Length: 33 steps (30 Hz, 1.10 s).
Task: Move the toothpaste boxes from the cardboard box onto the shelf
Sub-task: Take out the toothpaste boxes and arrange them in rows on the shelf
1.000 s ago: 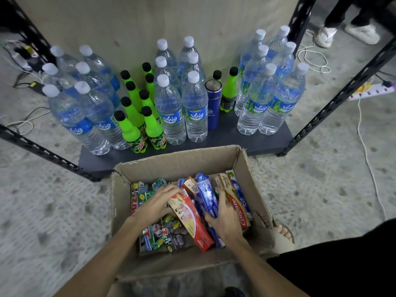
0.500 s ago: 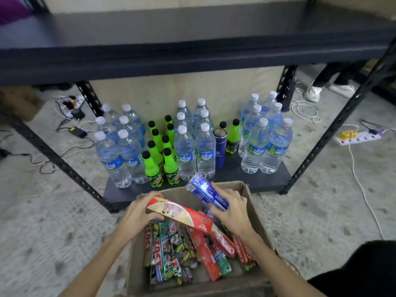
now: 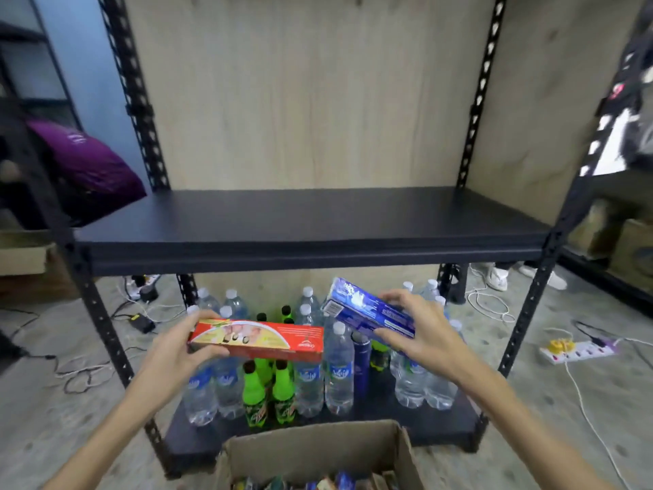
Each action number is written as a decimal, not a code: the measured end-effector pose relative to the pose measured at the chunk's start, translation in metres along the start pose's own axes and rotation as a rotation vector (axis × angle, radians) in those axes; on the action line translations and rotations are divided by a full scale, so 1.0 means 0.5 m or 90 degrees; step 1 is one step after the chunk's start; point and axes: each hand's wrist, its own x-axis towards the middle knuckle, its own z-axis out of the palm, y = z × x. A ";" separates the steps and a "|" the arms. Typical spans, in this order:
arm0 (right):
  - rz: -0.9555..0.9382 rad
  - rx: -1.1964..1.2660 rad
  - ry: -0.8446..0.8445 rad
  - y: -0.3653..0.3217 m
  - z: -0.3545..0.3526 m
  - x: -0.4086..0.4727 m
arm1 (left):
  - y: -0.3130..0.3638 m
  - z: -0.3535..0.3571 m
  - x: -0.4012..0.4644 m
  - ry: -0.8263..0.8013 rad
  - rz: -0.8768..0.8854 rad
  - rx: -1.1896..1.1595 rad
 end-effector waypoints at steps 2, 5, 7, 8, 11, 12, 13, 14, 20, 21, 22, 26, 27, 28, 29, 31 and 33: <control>-0.035 -0.026 0.023 -0.019 -0.060 0.033 | 0.059 -0.053 0.035 0.040 0.028 0.021; -0.073 -0.081 0.066 -0.052 -0.142 0.075 | 0.145 -0.114 0.079 0.095 0.054 0.045; -0.089 -0.104 0.082 -0.064 -0.186 0.102 | 0.185 -0.141 0.107 0.116 0.063 0.040; -0.093 -0.118 0.090 -0.066 -0.204 0.116 | 0.198 -0.149 0.122 0.125 0.069 0.039; -0.083 -0.143 0.097 -0.052 -0.241 0.163 | 0.232 -0.156 0.172 0.136 0.081 0.051; -0.070 -0.150 0.087 -0.043 -0.248 0.181 | 0.239 -0.152 0.192 0.128 0.080 0.053; -0.058 -0.159 0.078 -0.032 -0.252 0.197 | 0.244 -0.146 0.212 0.116 0.073 0.055; -0.044 -0.165 0.074 -0.017 -0.255 0.213 | 0.247 -0.138 0.232 0.104 0.063 0.056; 0.021 -0.202 0.057 0.077 -0.261 0.297 | 0.239 -0.077 0.345 0.051 0.009 0.052; 0.031 -0.208 0.046 0.092 -0.263 0.310 | 0.238 -0.066 0.364 0.044 0.001 0.052; 0.042 -0.209 0.033 0.108 -0.264 0.325 | 0.237 -0.055 0.385 0.036 -0.005 0.054; 0.071 -0.179 0.000 0.197 -0.255 0.383 | 0.236 -0.004 0.469 0.013 -0.032 0.095; 0.076 -0.165 0.002 0.220 -0.252 0.398 | 0.238 0.011 0.490 0.005 -0.038 0.090; 0.078 -0.155 0.005 0.241 -0.250 0.414 | 0.238 0.027 0.514 0.002 -0.044 0.084; 0.075 -0.155 0.007 0.260 -0.249 0.434 | 0.238 0.044 0.539 0.004 -0.048 0.078; 0.067 -0.184 0.008 0.291 -0.252 0.477 | 0.237 0.076 0.595 0.003 -0.052 0.066; 0.077 -0.224 0.014 0.320 -0.255 0.524 | 0.237 0.107 0.651 0.005 -0.054 0.056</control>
